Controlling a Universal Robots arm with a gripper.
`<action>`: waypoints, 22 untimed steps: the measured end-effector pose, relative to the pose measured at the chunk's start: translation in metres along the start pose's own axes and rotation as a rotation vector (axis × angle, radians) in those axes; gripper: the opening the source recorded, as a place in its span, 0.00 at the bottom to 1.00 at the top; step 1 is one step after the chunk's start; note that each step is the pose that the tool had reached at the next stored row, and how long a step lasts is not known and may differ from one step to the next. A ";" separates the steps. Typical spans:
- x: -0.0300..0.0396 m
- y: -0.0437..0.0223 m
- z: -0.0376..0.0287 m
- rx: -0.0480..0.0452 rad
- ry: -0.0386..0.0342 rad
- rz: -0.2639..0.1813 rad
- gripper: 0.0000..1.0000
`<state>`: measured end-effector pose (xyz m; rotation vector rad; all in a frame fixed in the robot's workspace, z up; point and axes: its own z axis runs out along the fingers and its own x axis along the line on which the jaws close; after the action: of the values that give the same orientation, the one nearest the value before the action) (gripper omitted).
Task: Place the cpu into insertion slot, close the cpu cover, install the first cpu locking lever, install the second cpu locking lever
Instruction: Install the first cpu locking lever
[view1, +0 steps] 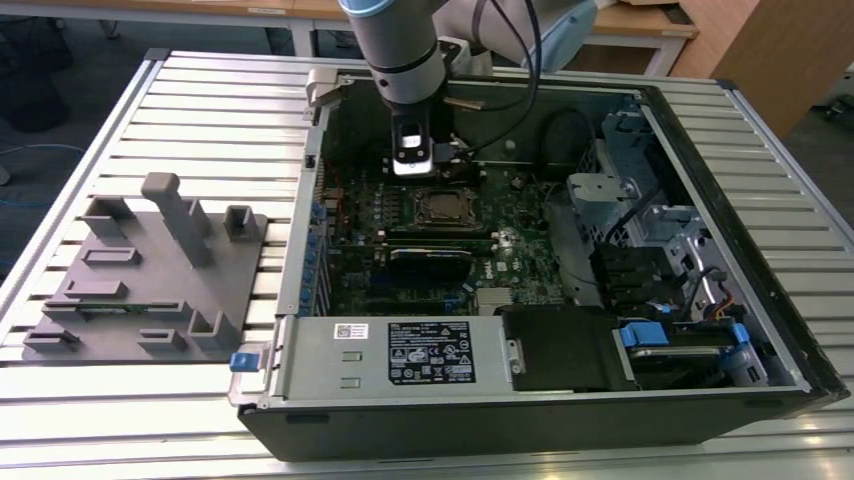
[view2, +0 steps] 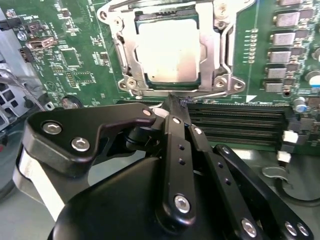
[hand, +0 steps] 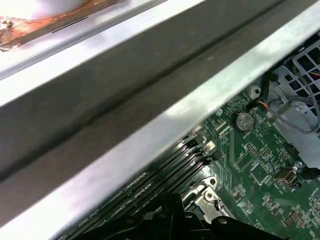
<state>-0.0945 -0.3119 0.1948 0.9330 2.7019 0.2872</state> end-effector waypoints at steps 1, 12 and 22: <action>-0.0008 0.0006 0.0004 0.0005 -0.0007 0.003 0.10; -0.0041 0.0031 0.0023 0.0035 -0.0050 0.017 0.10; -0.0078 0.0065 0.0054 0.0085 -0.0114 0.037 0.10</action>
<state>-0.0832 -0.3112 0.1929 0.9853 2.6799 0.2773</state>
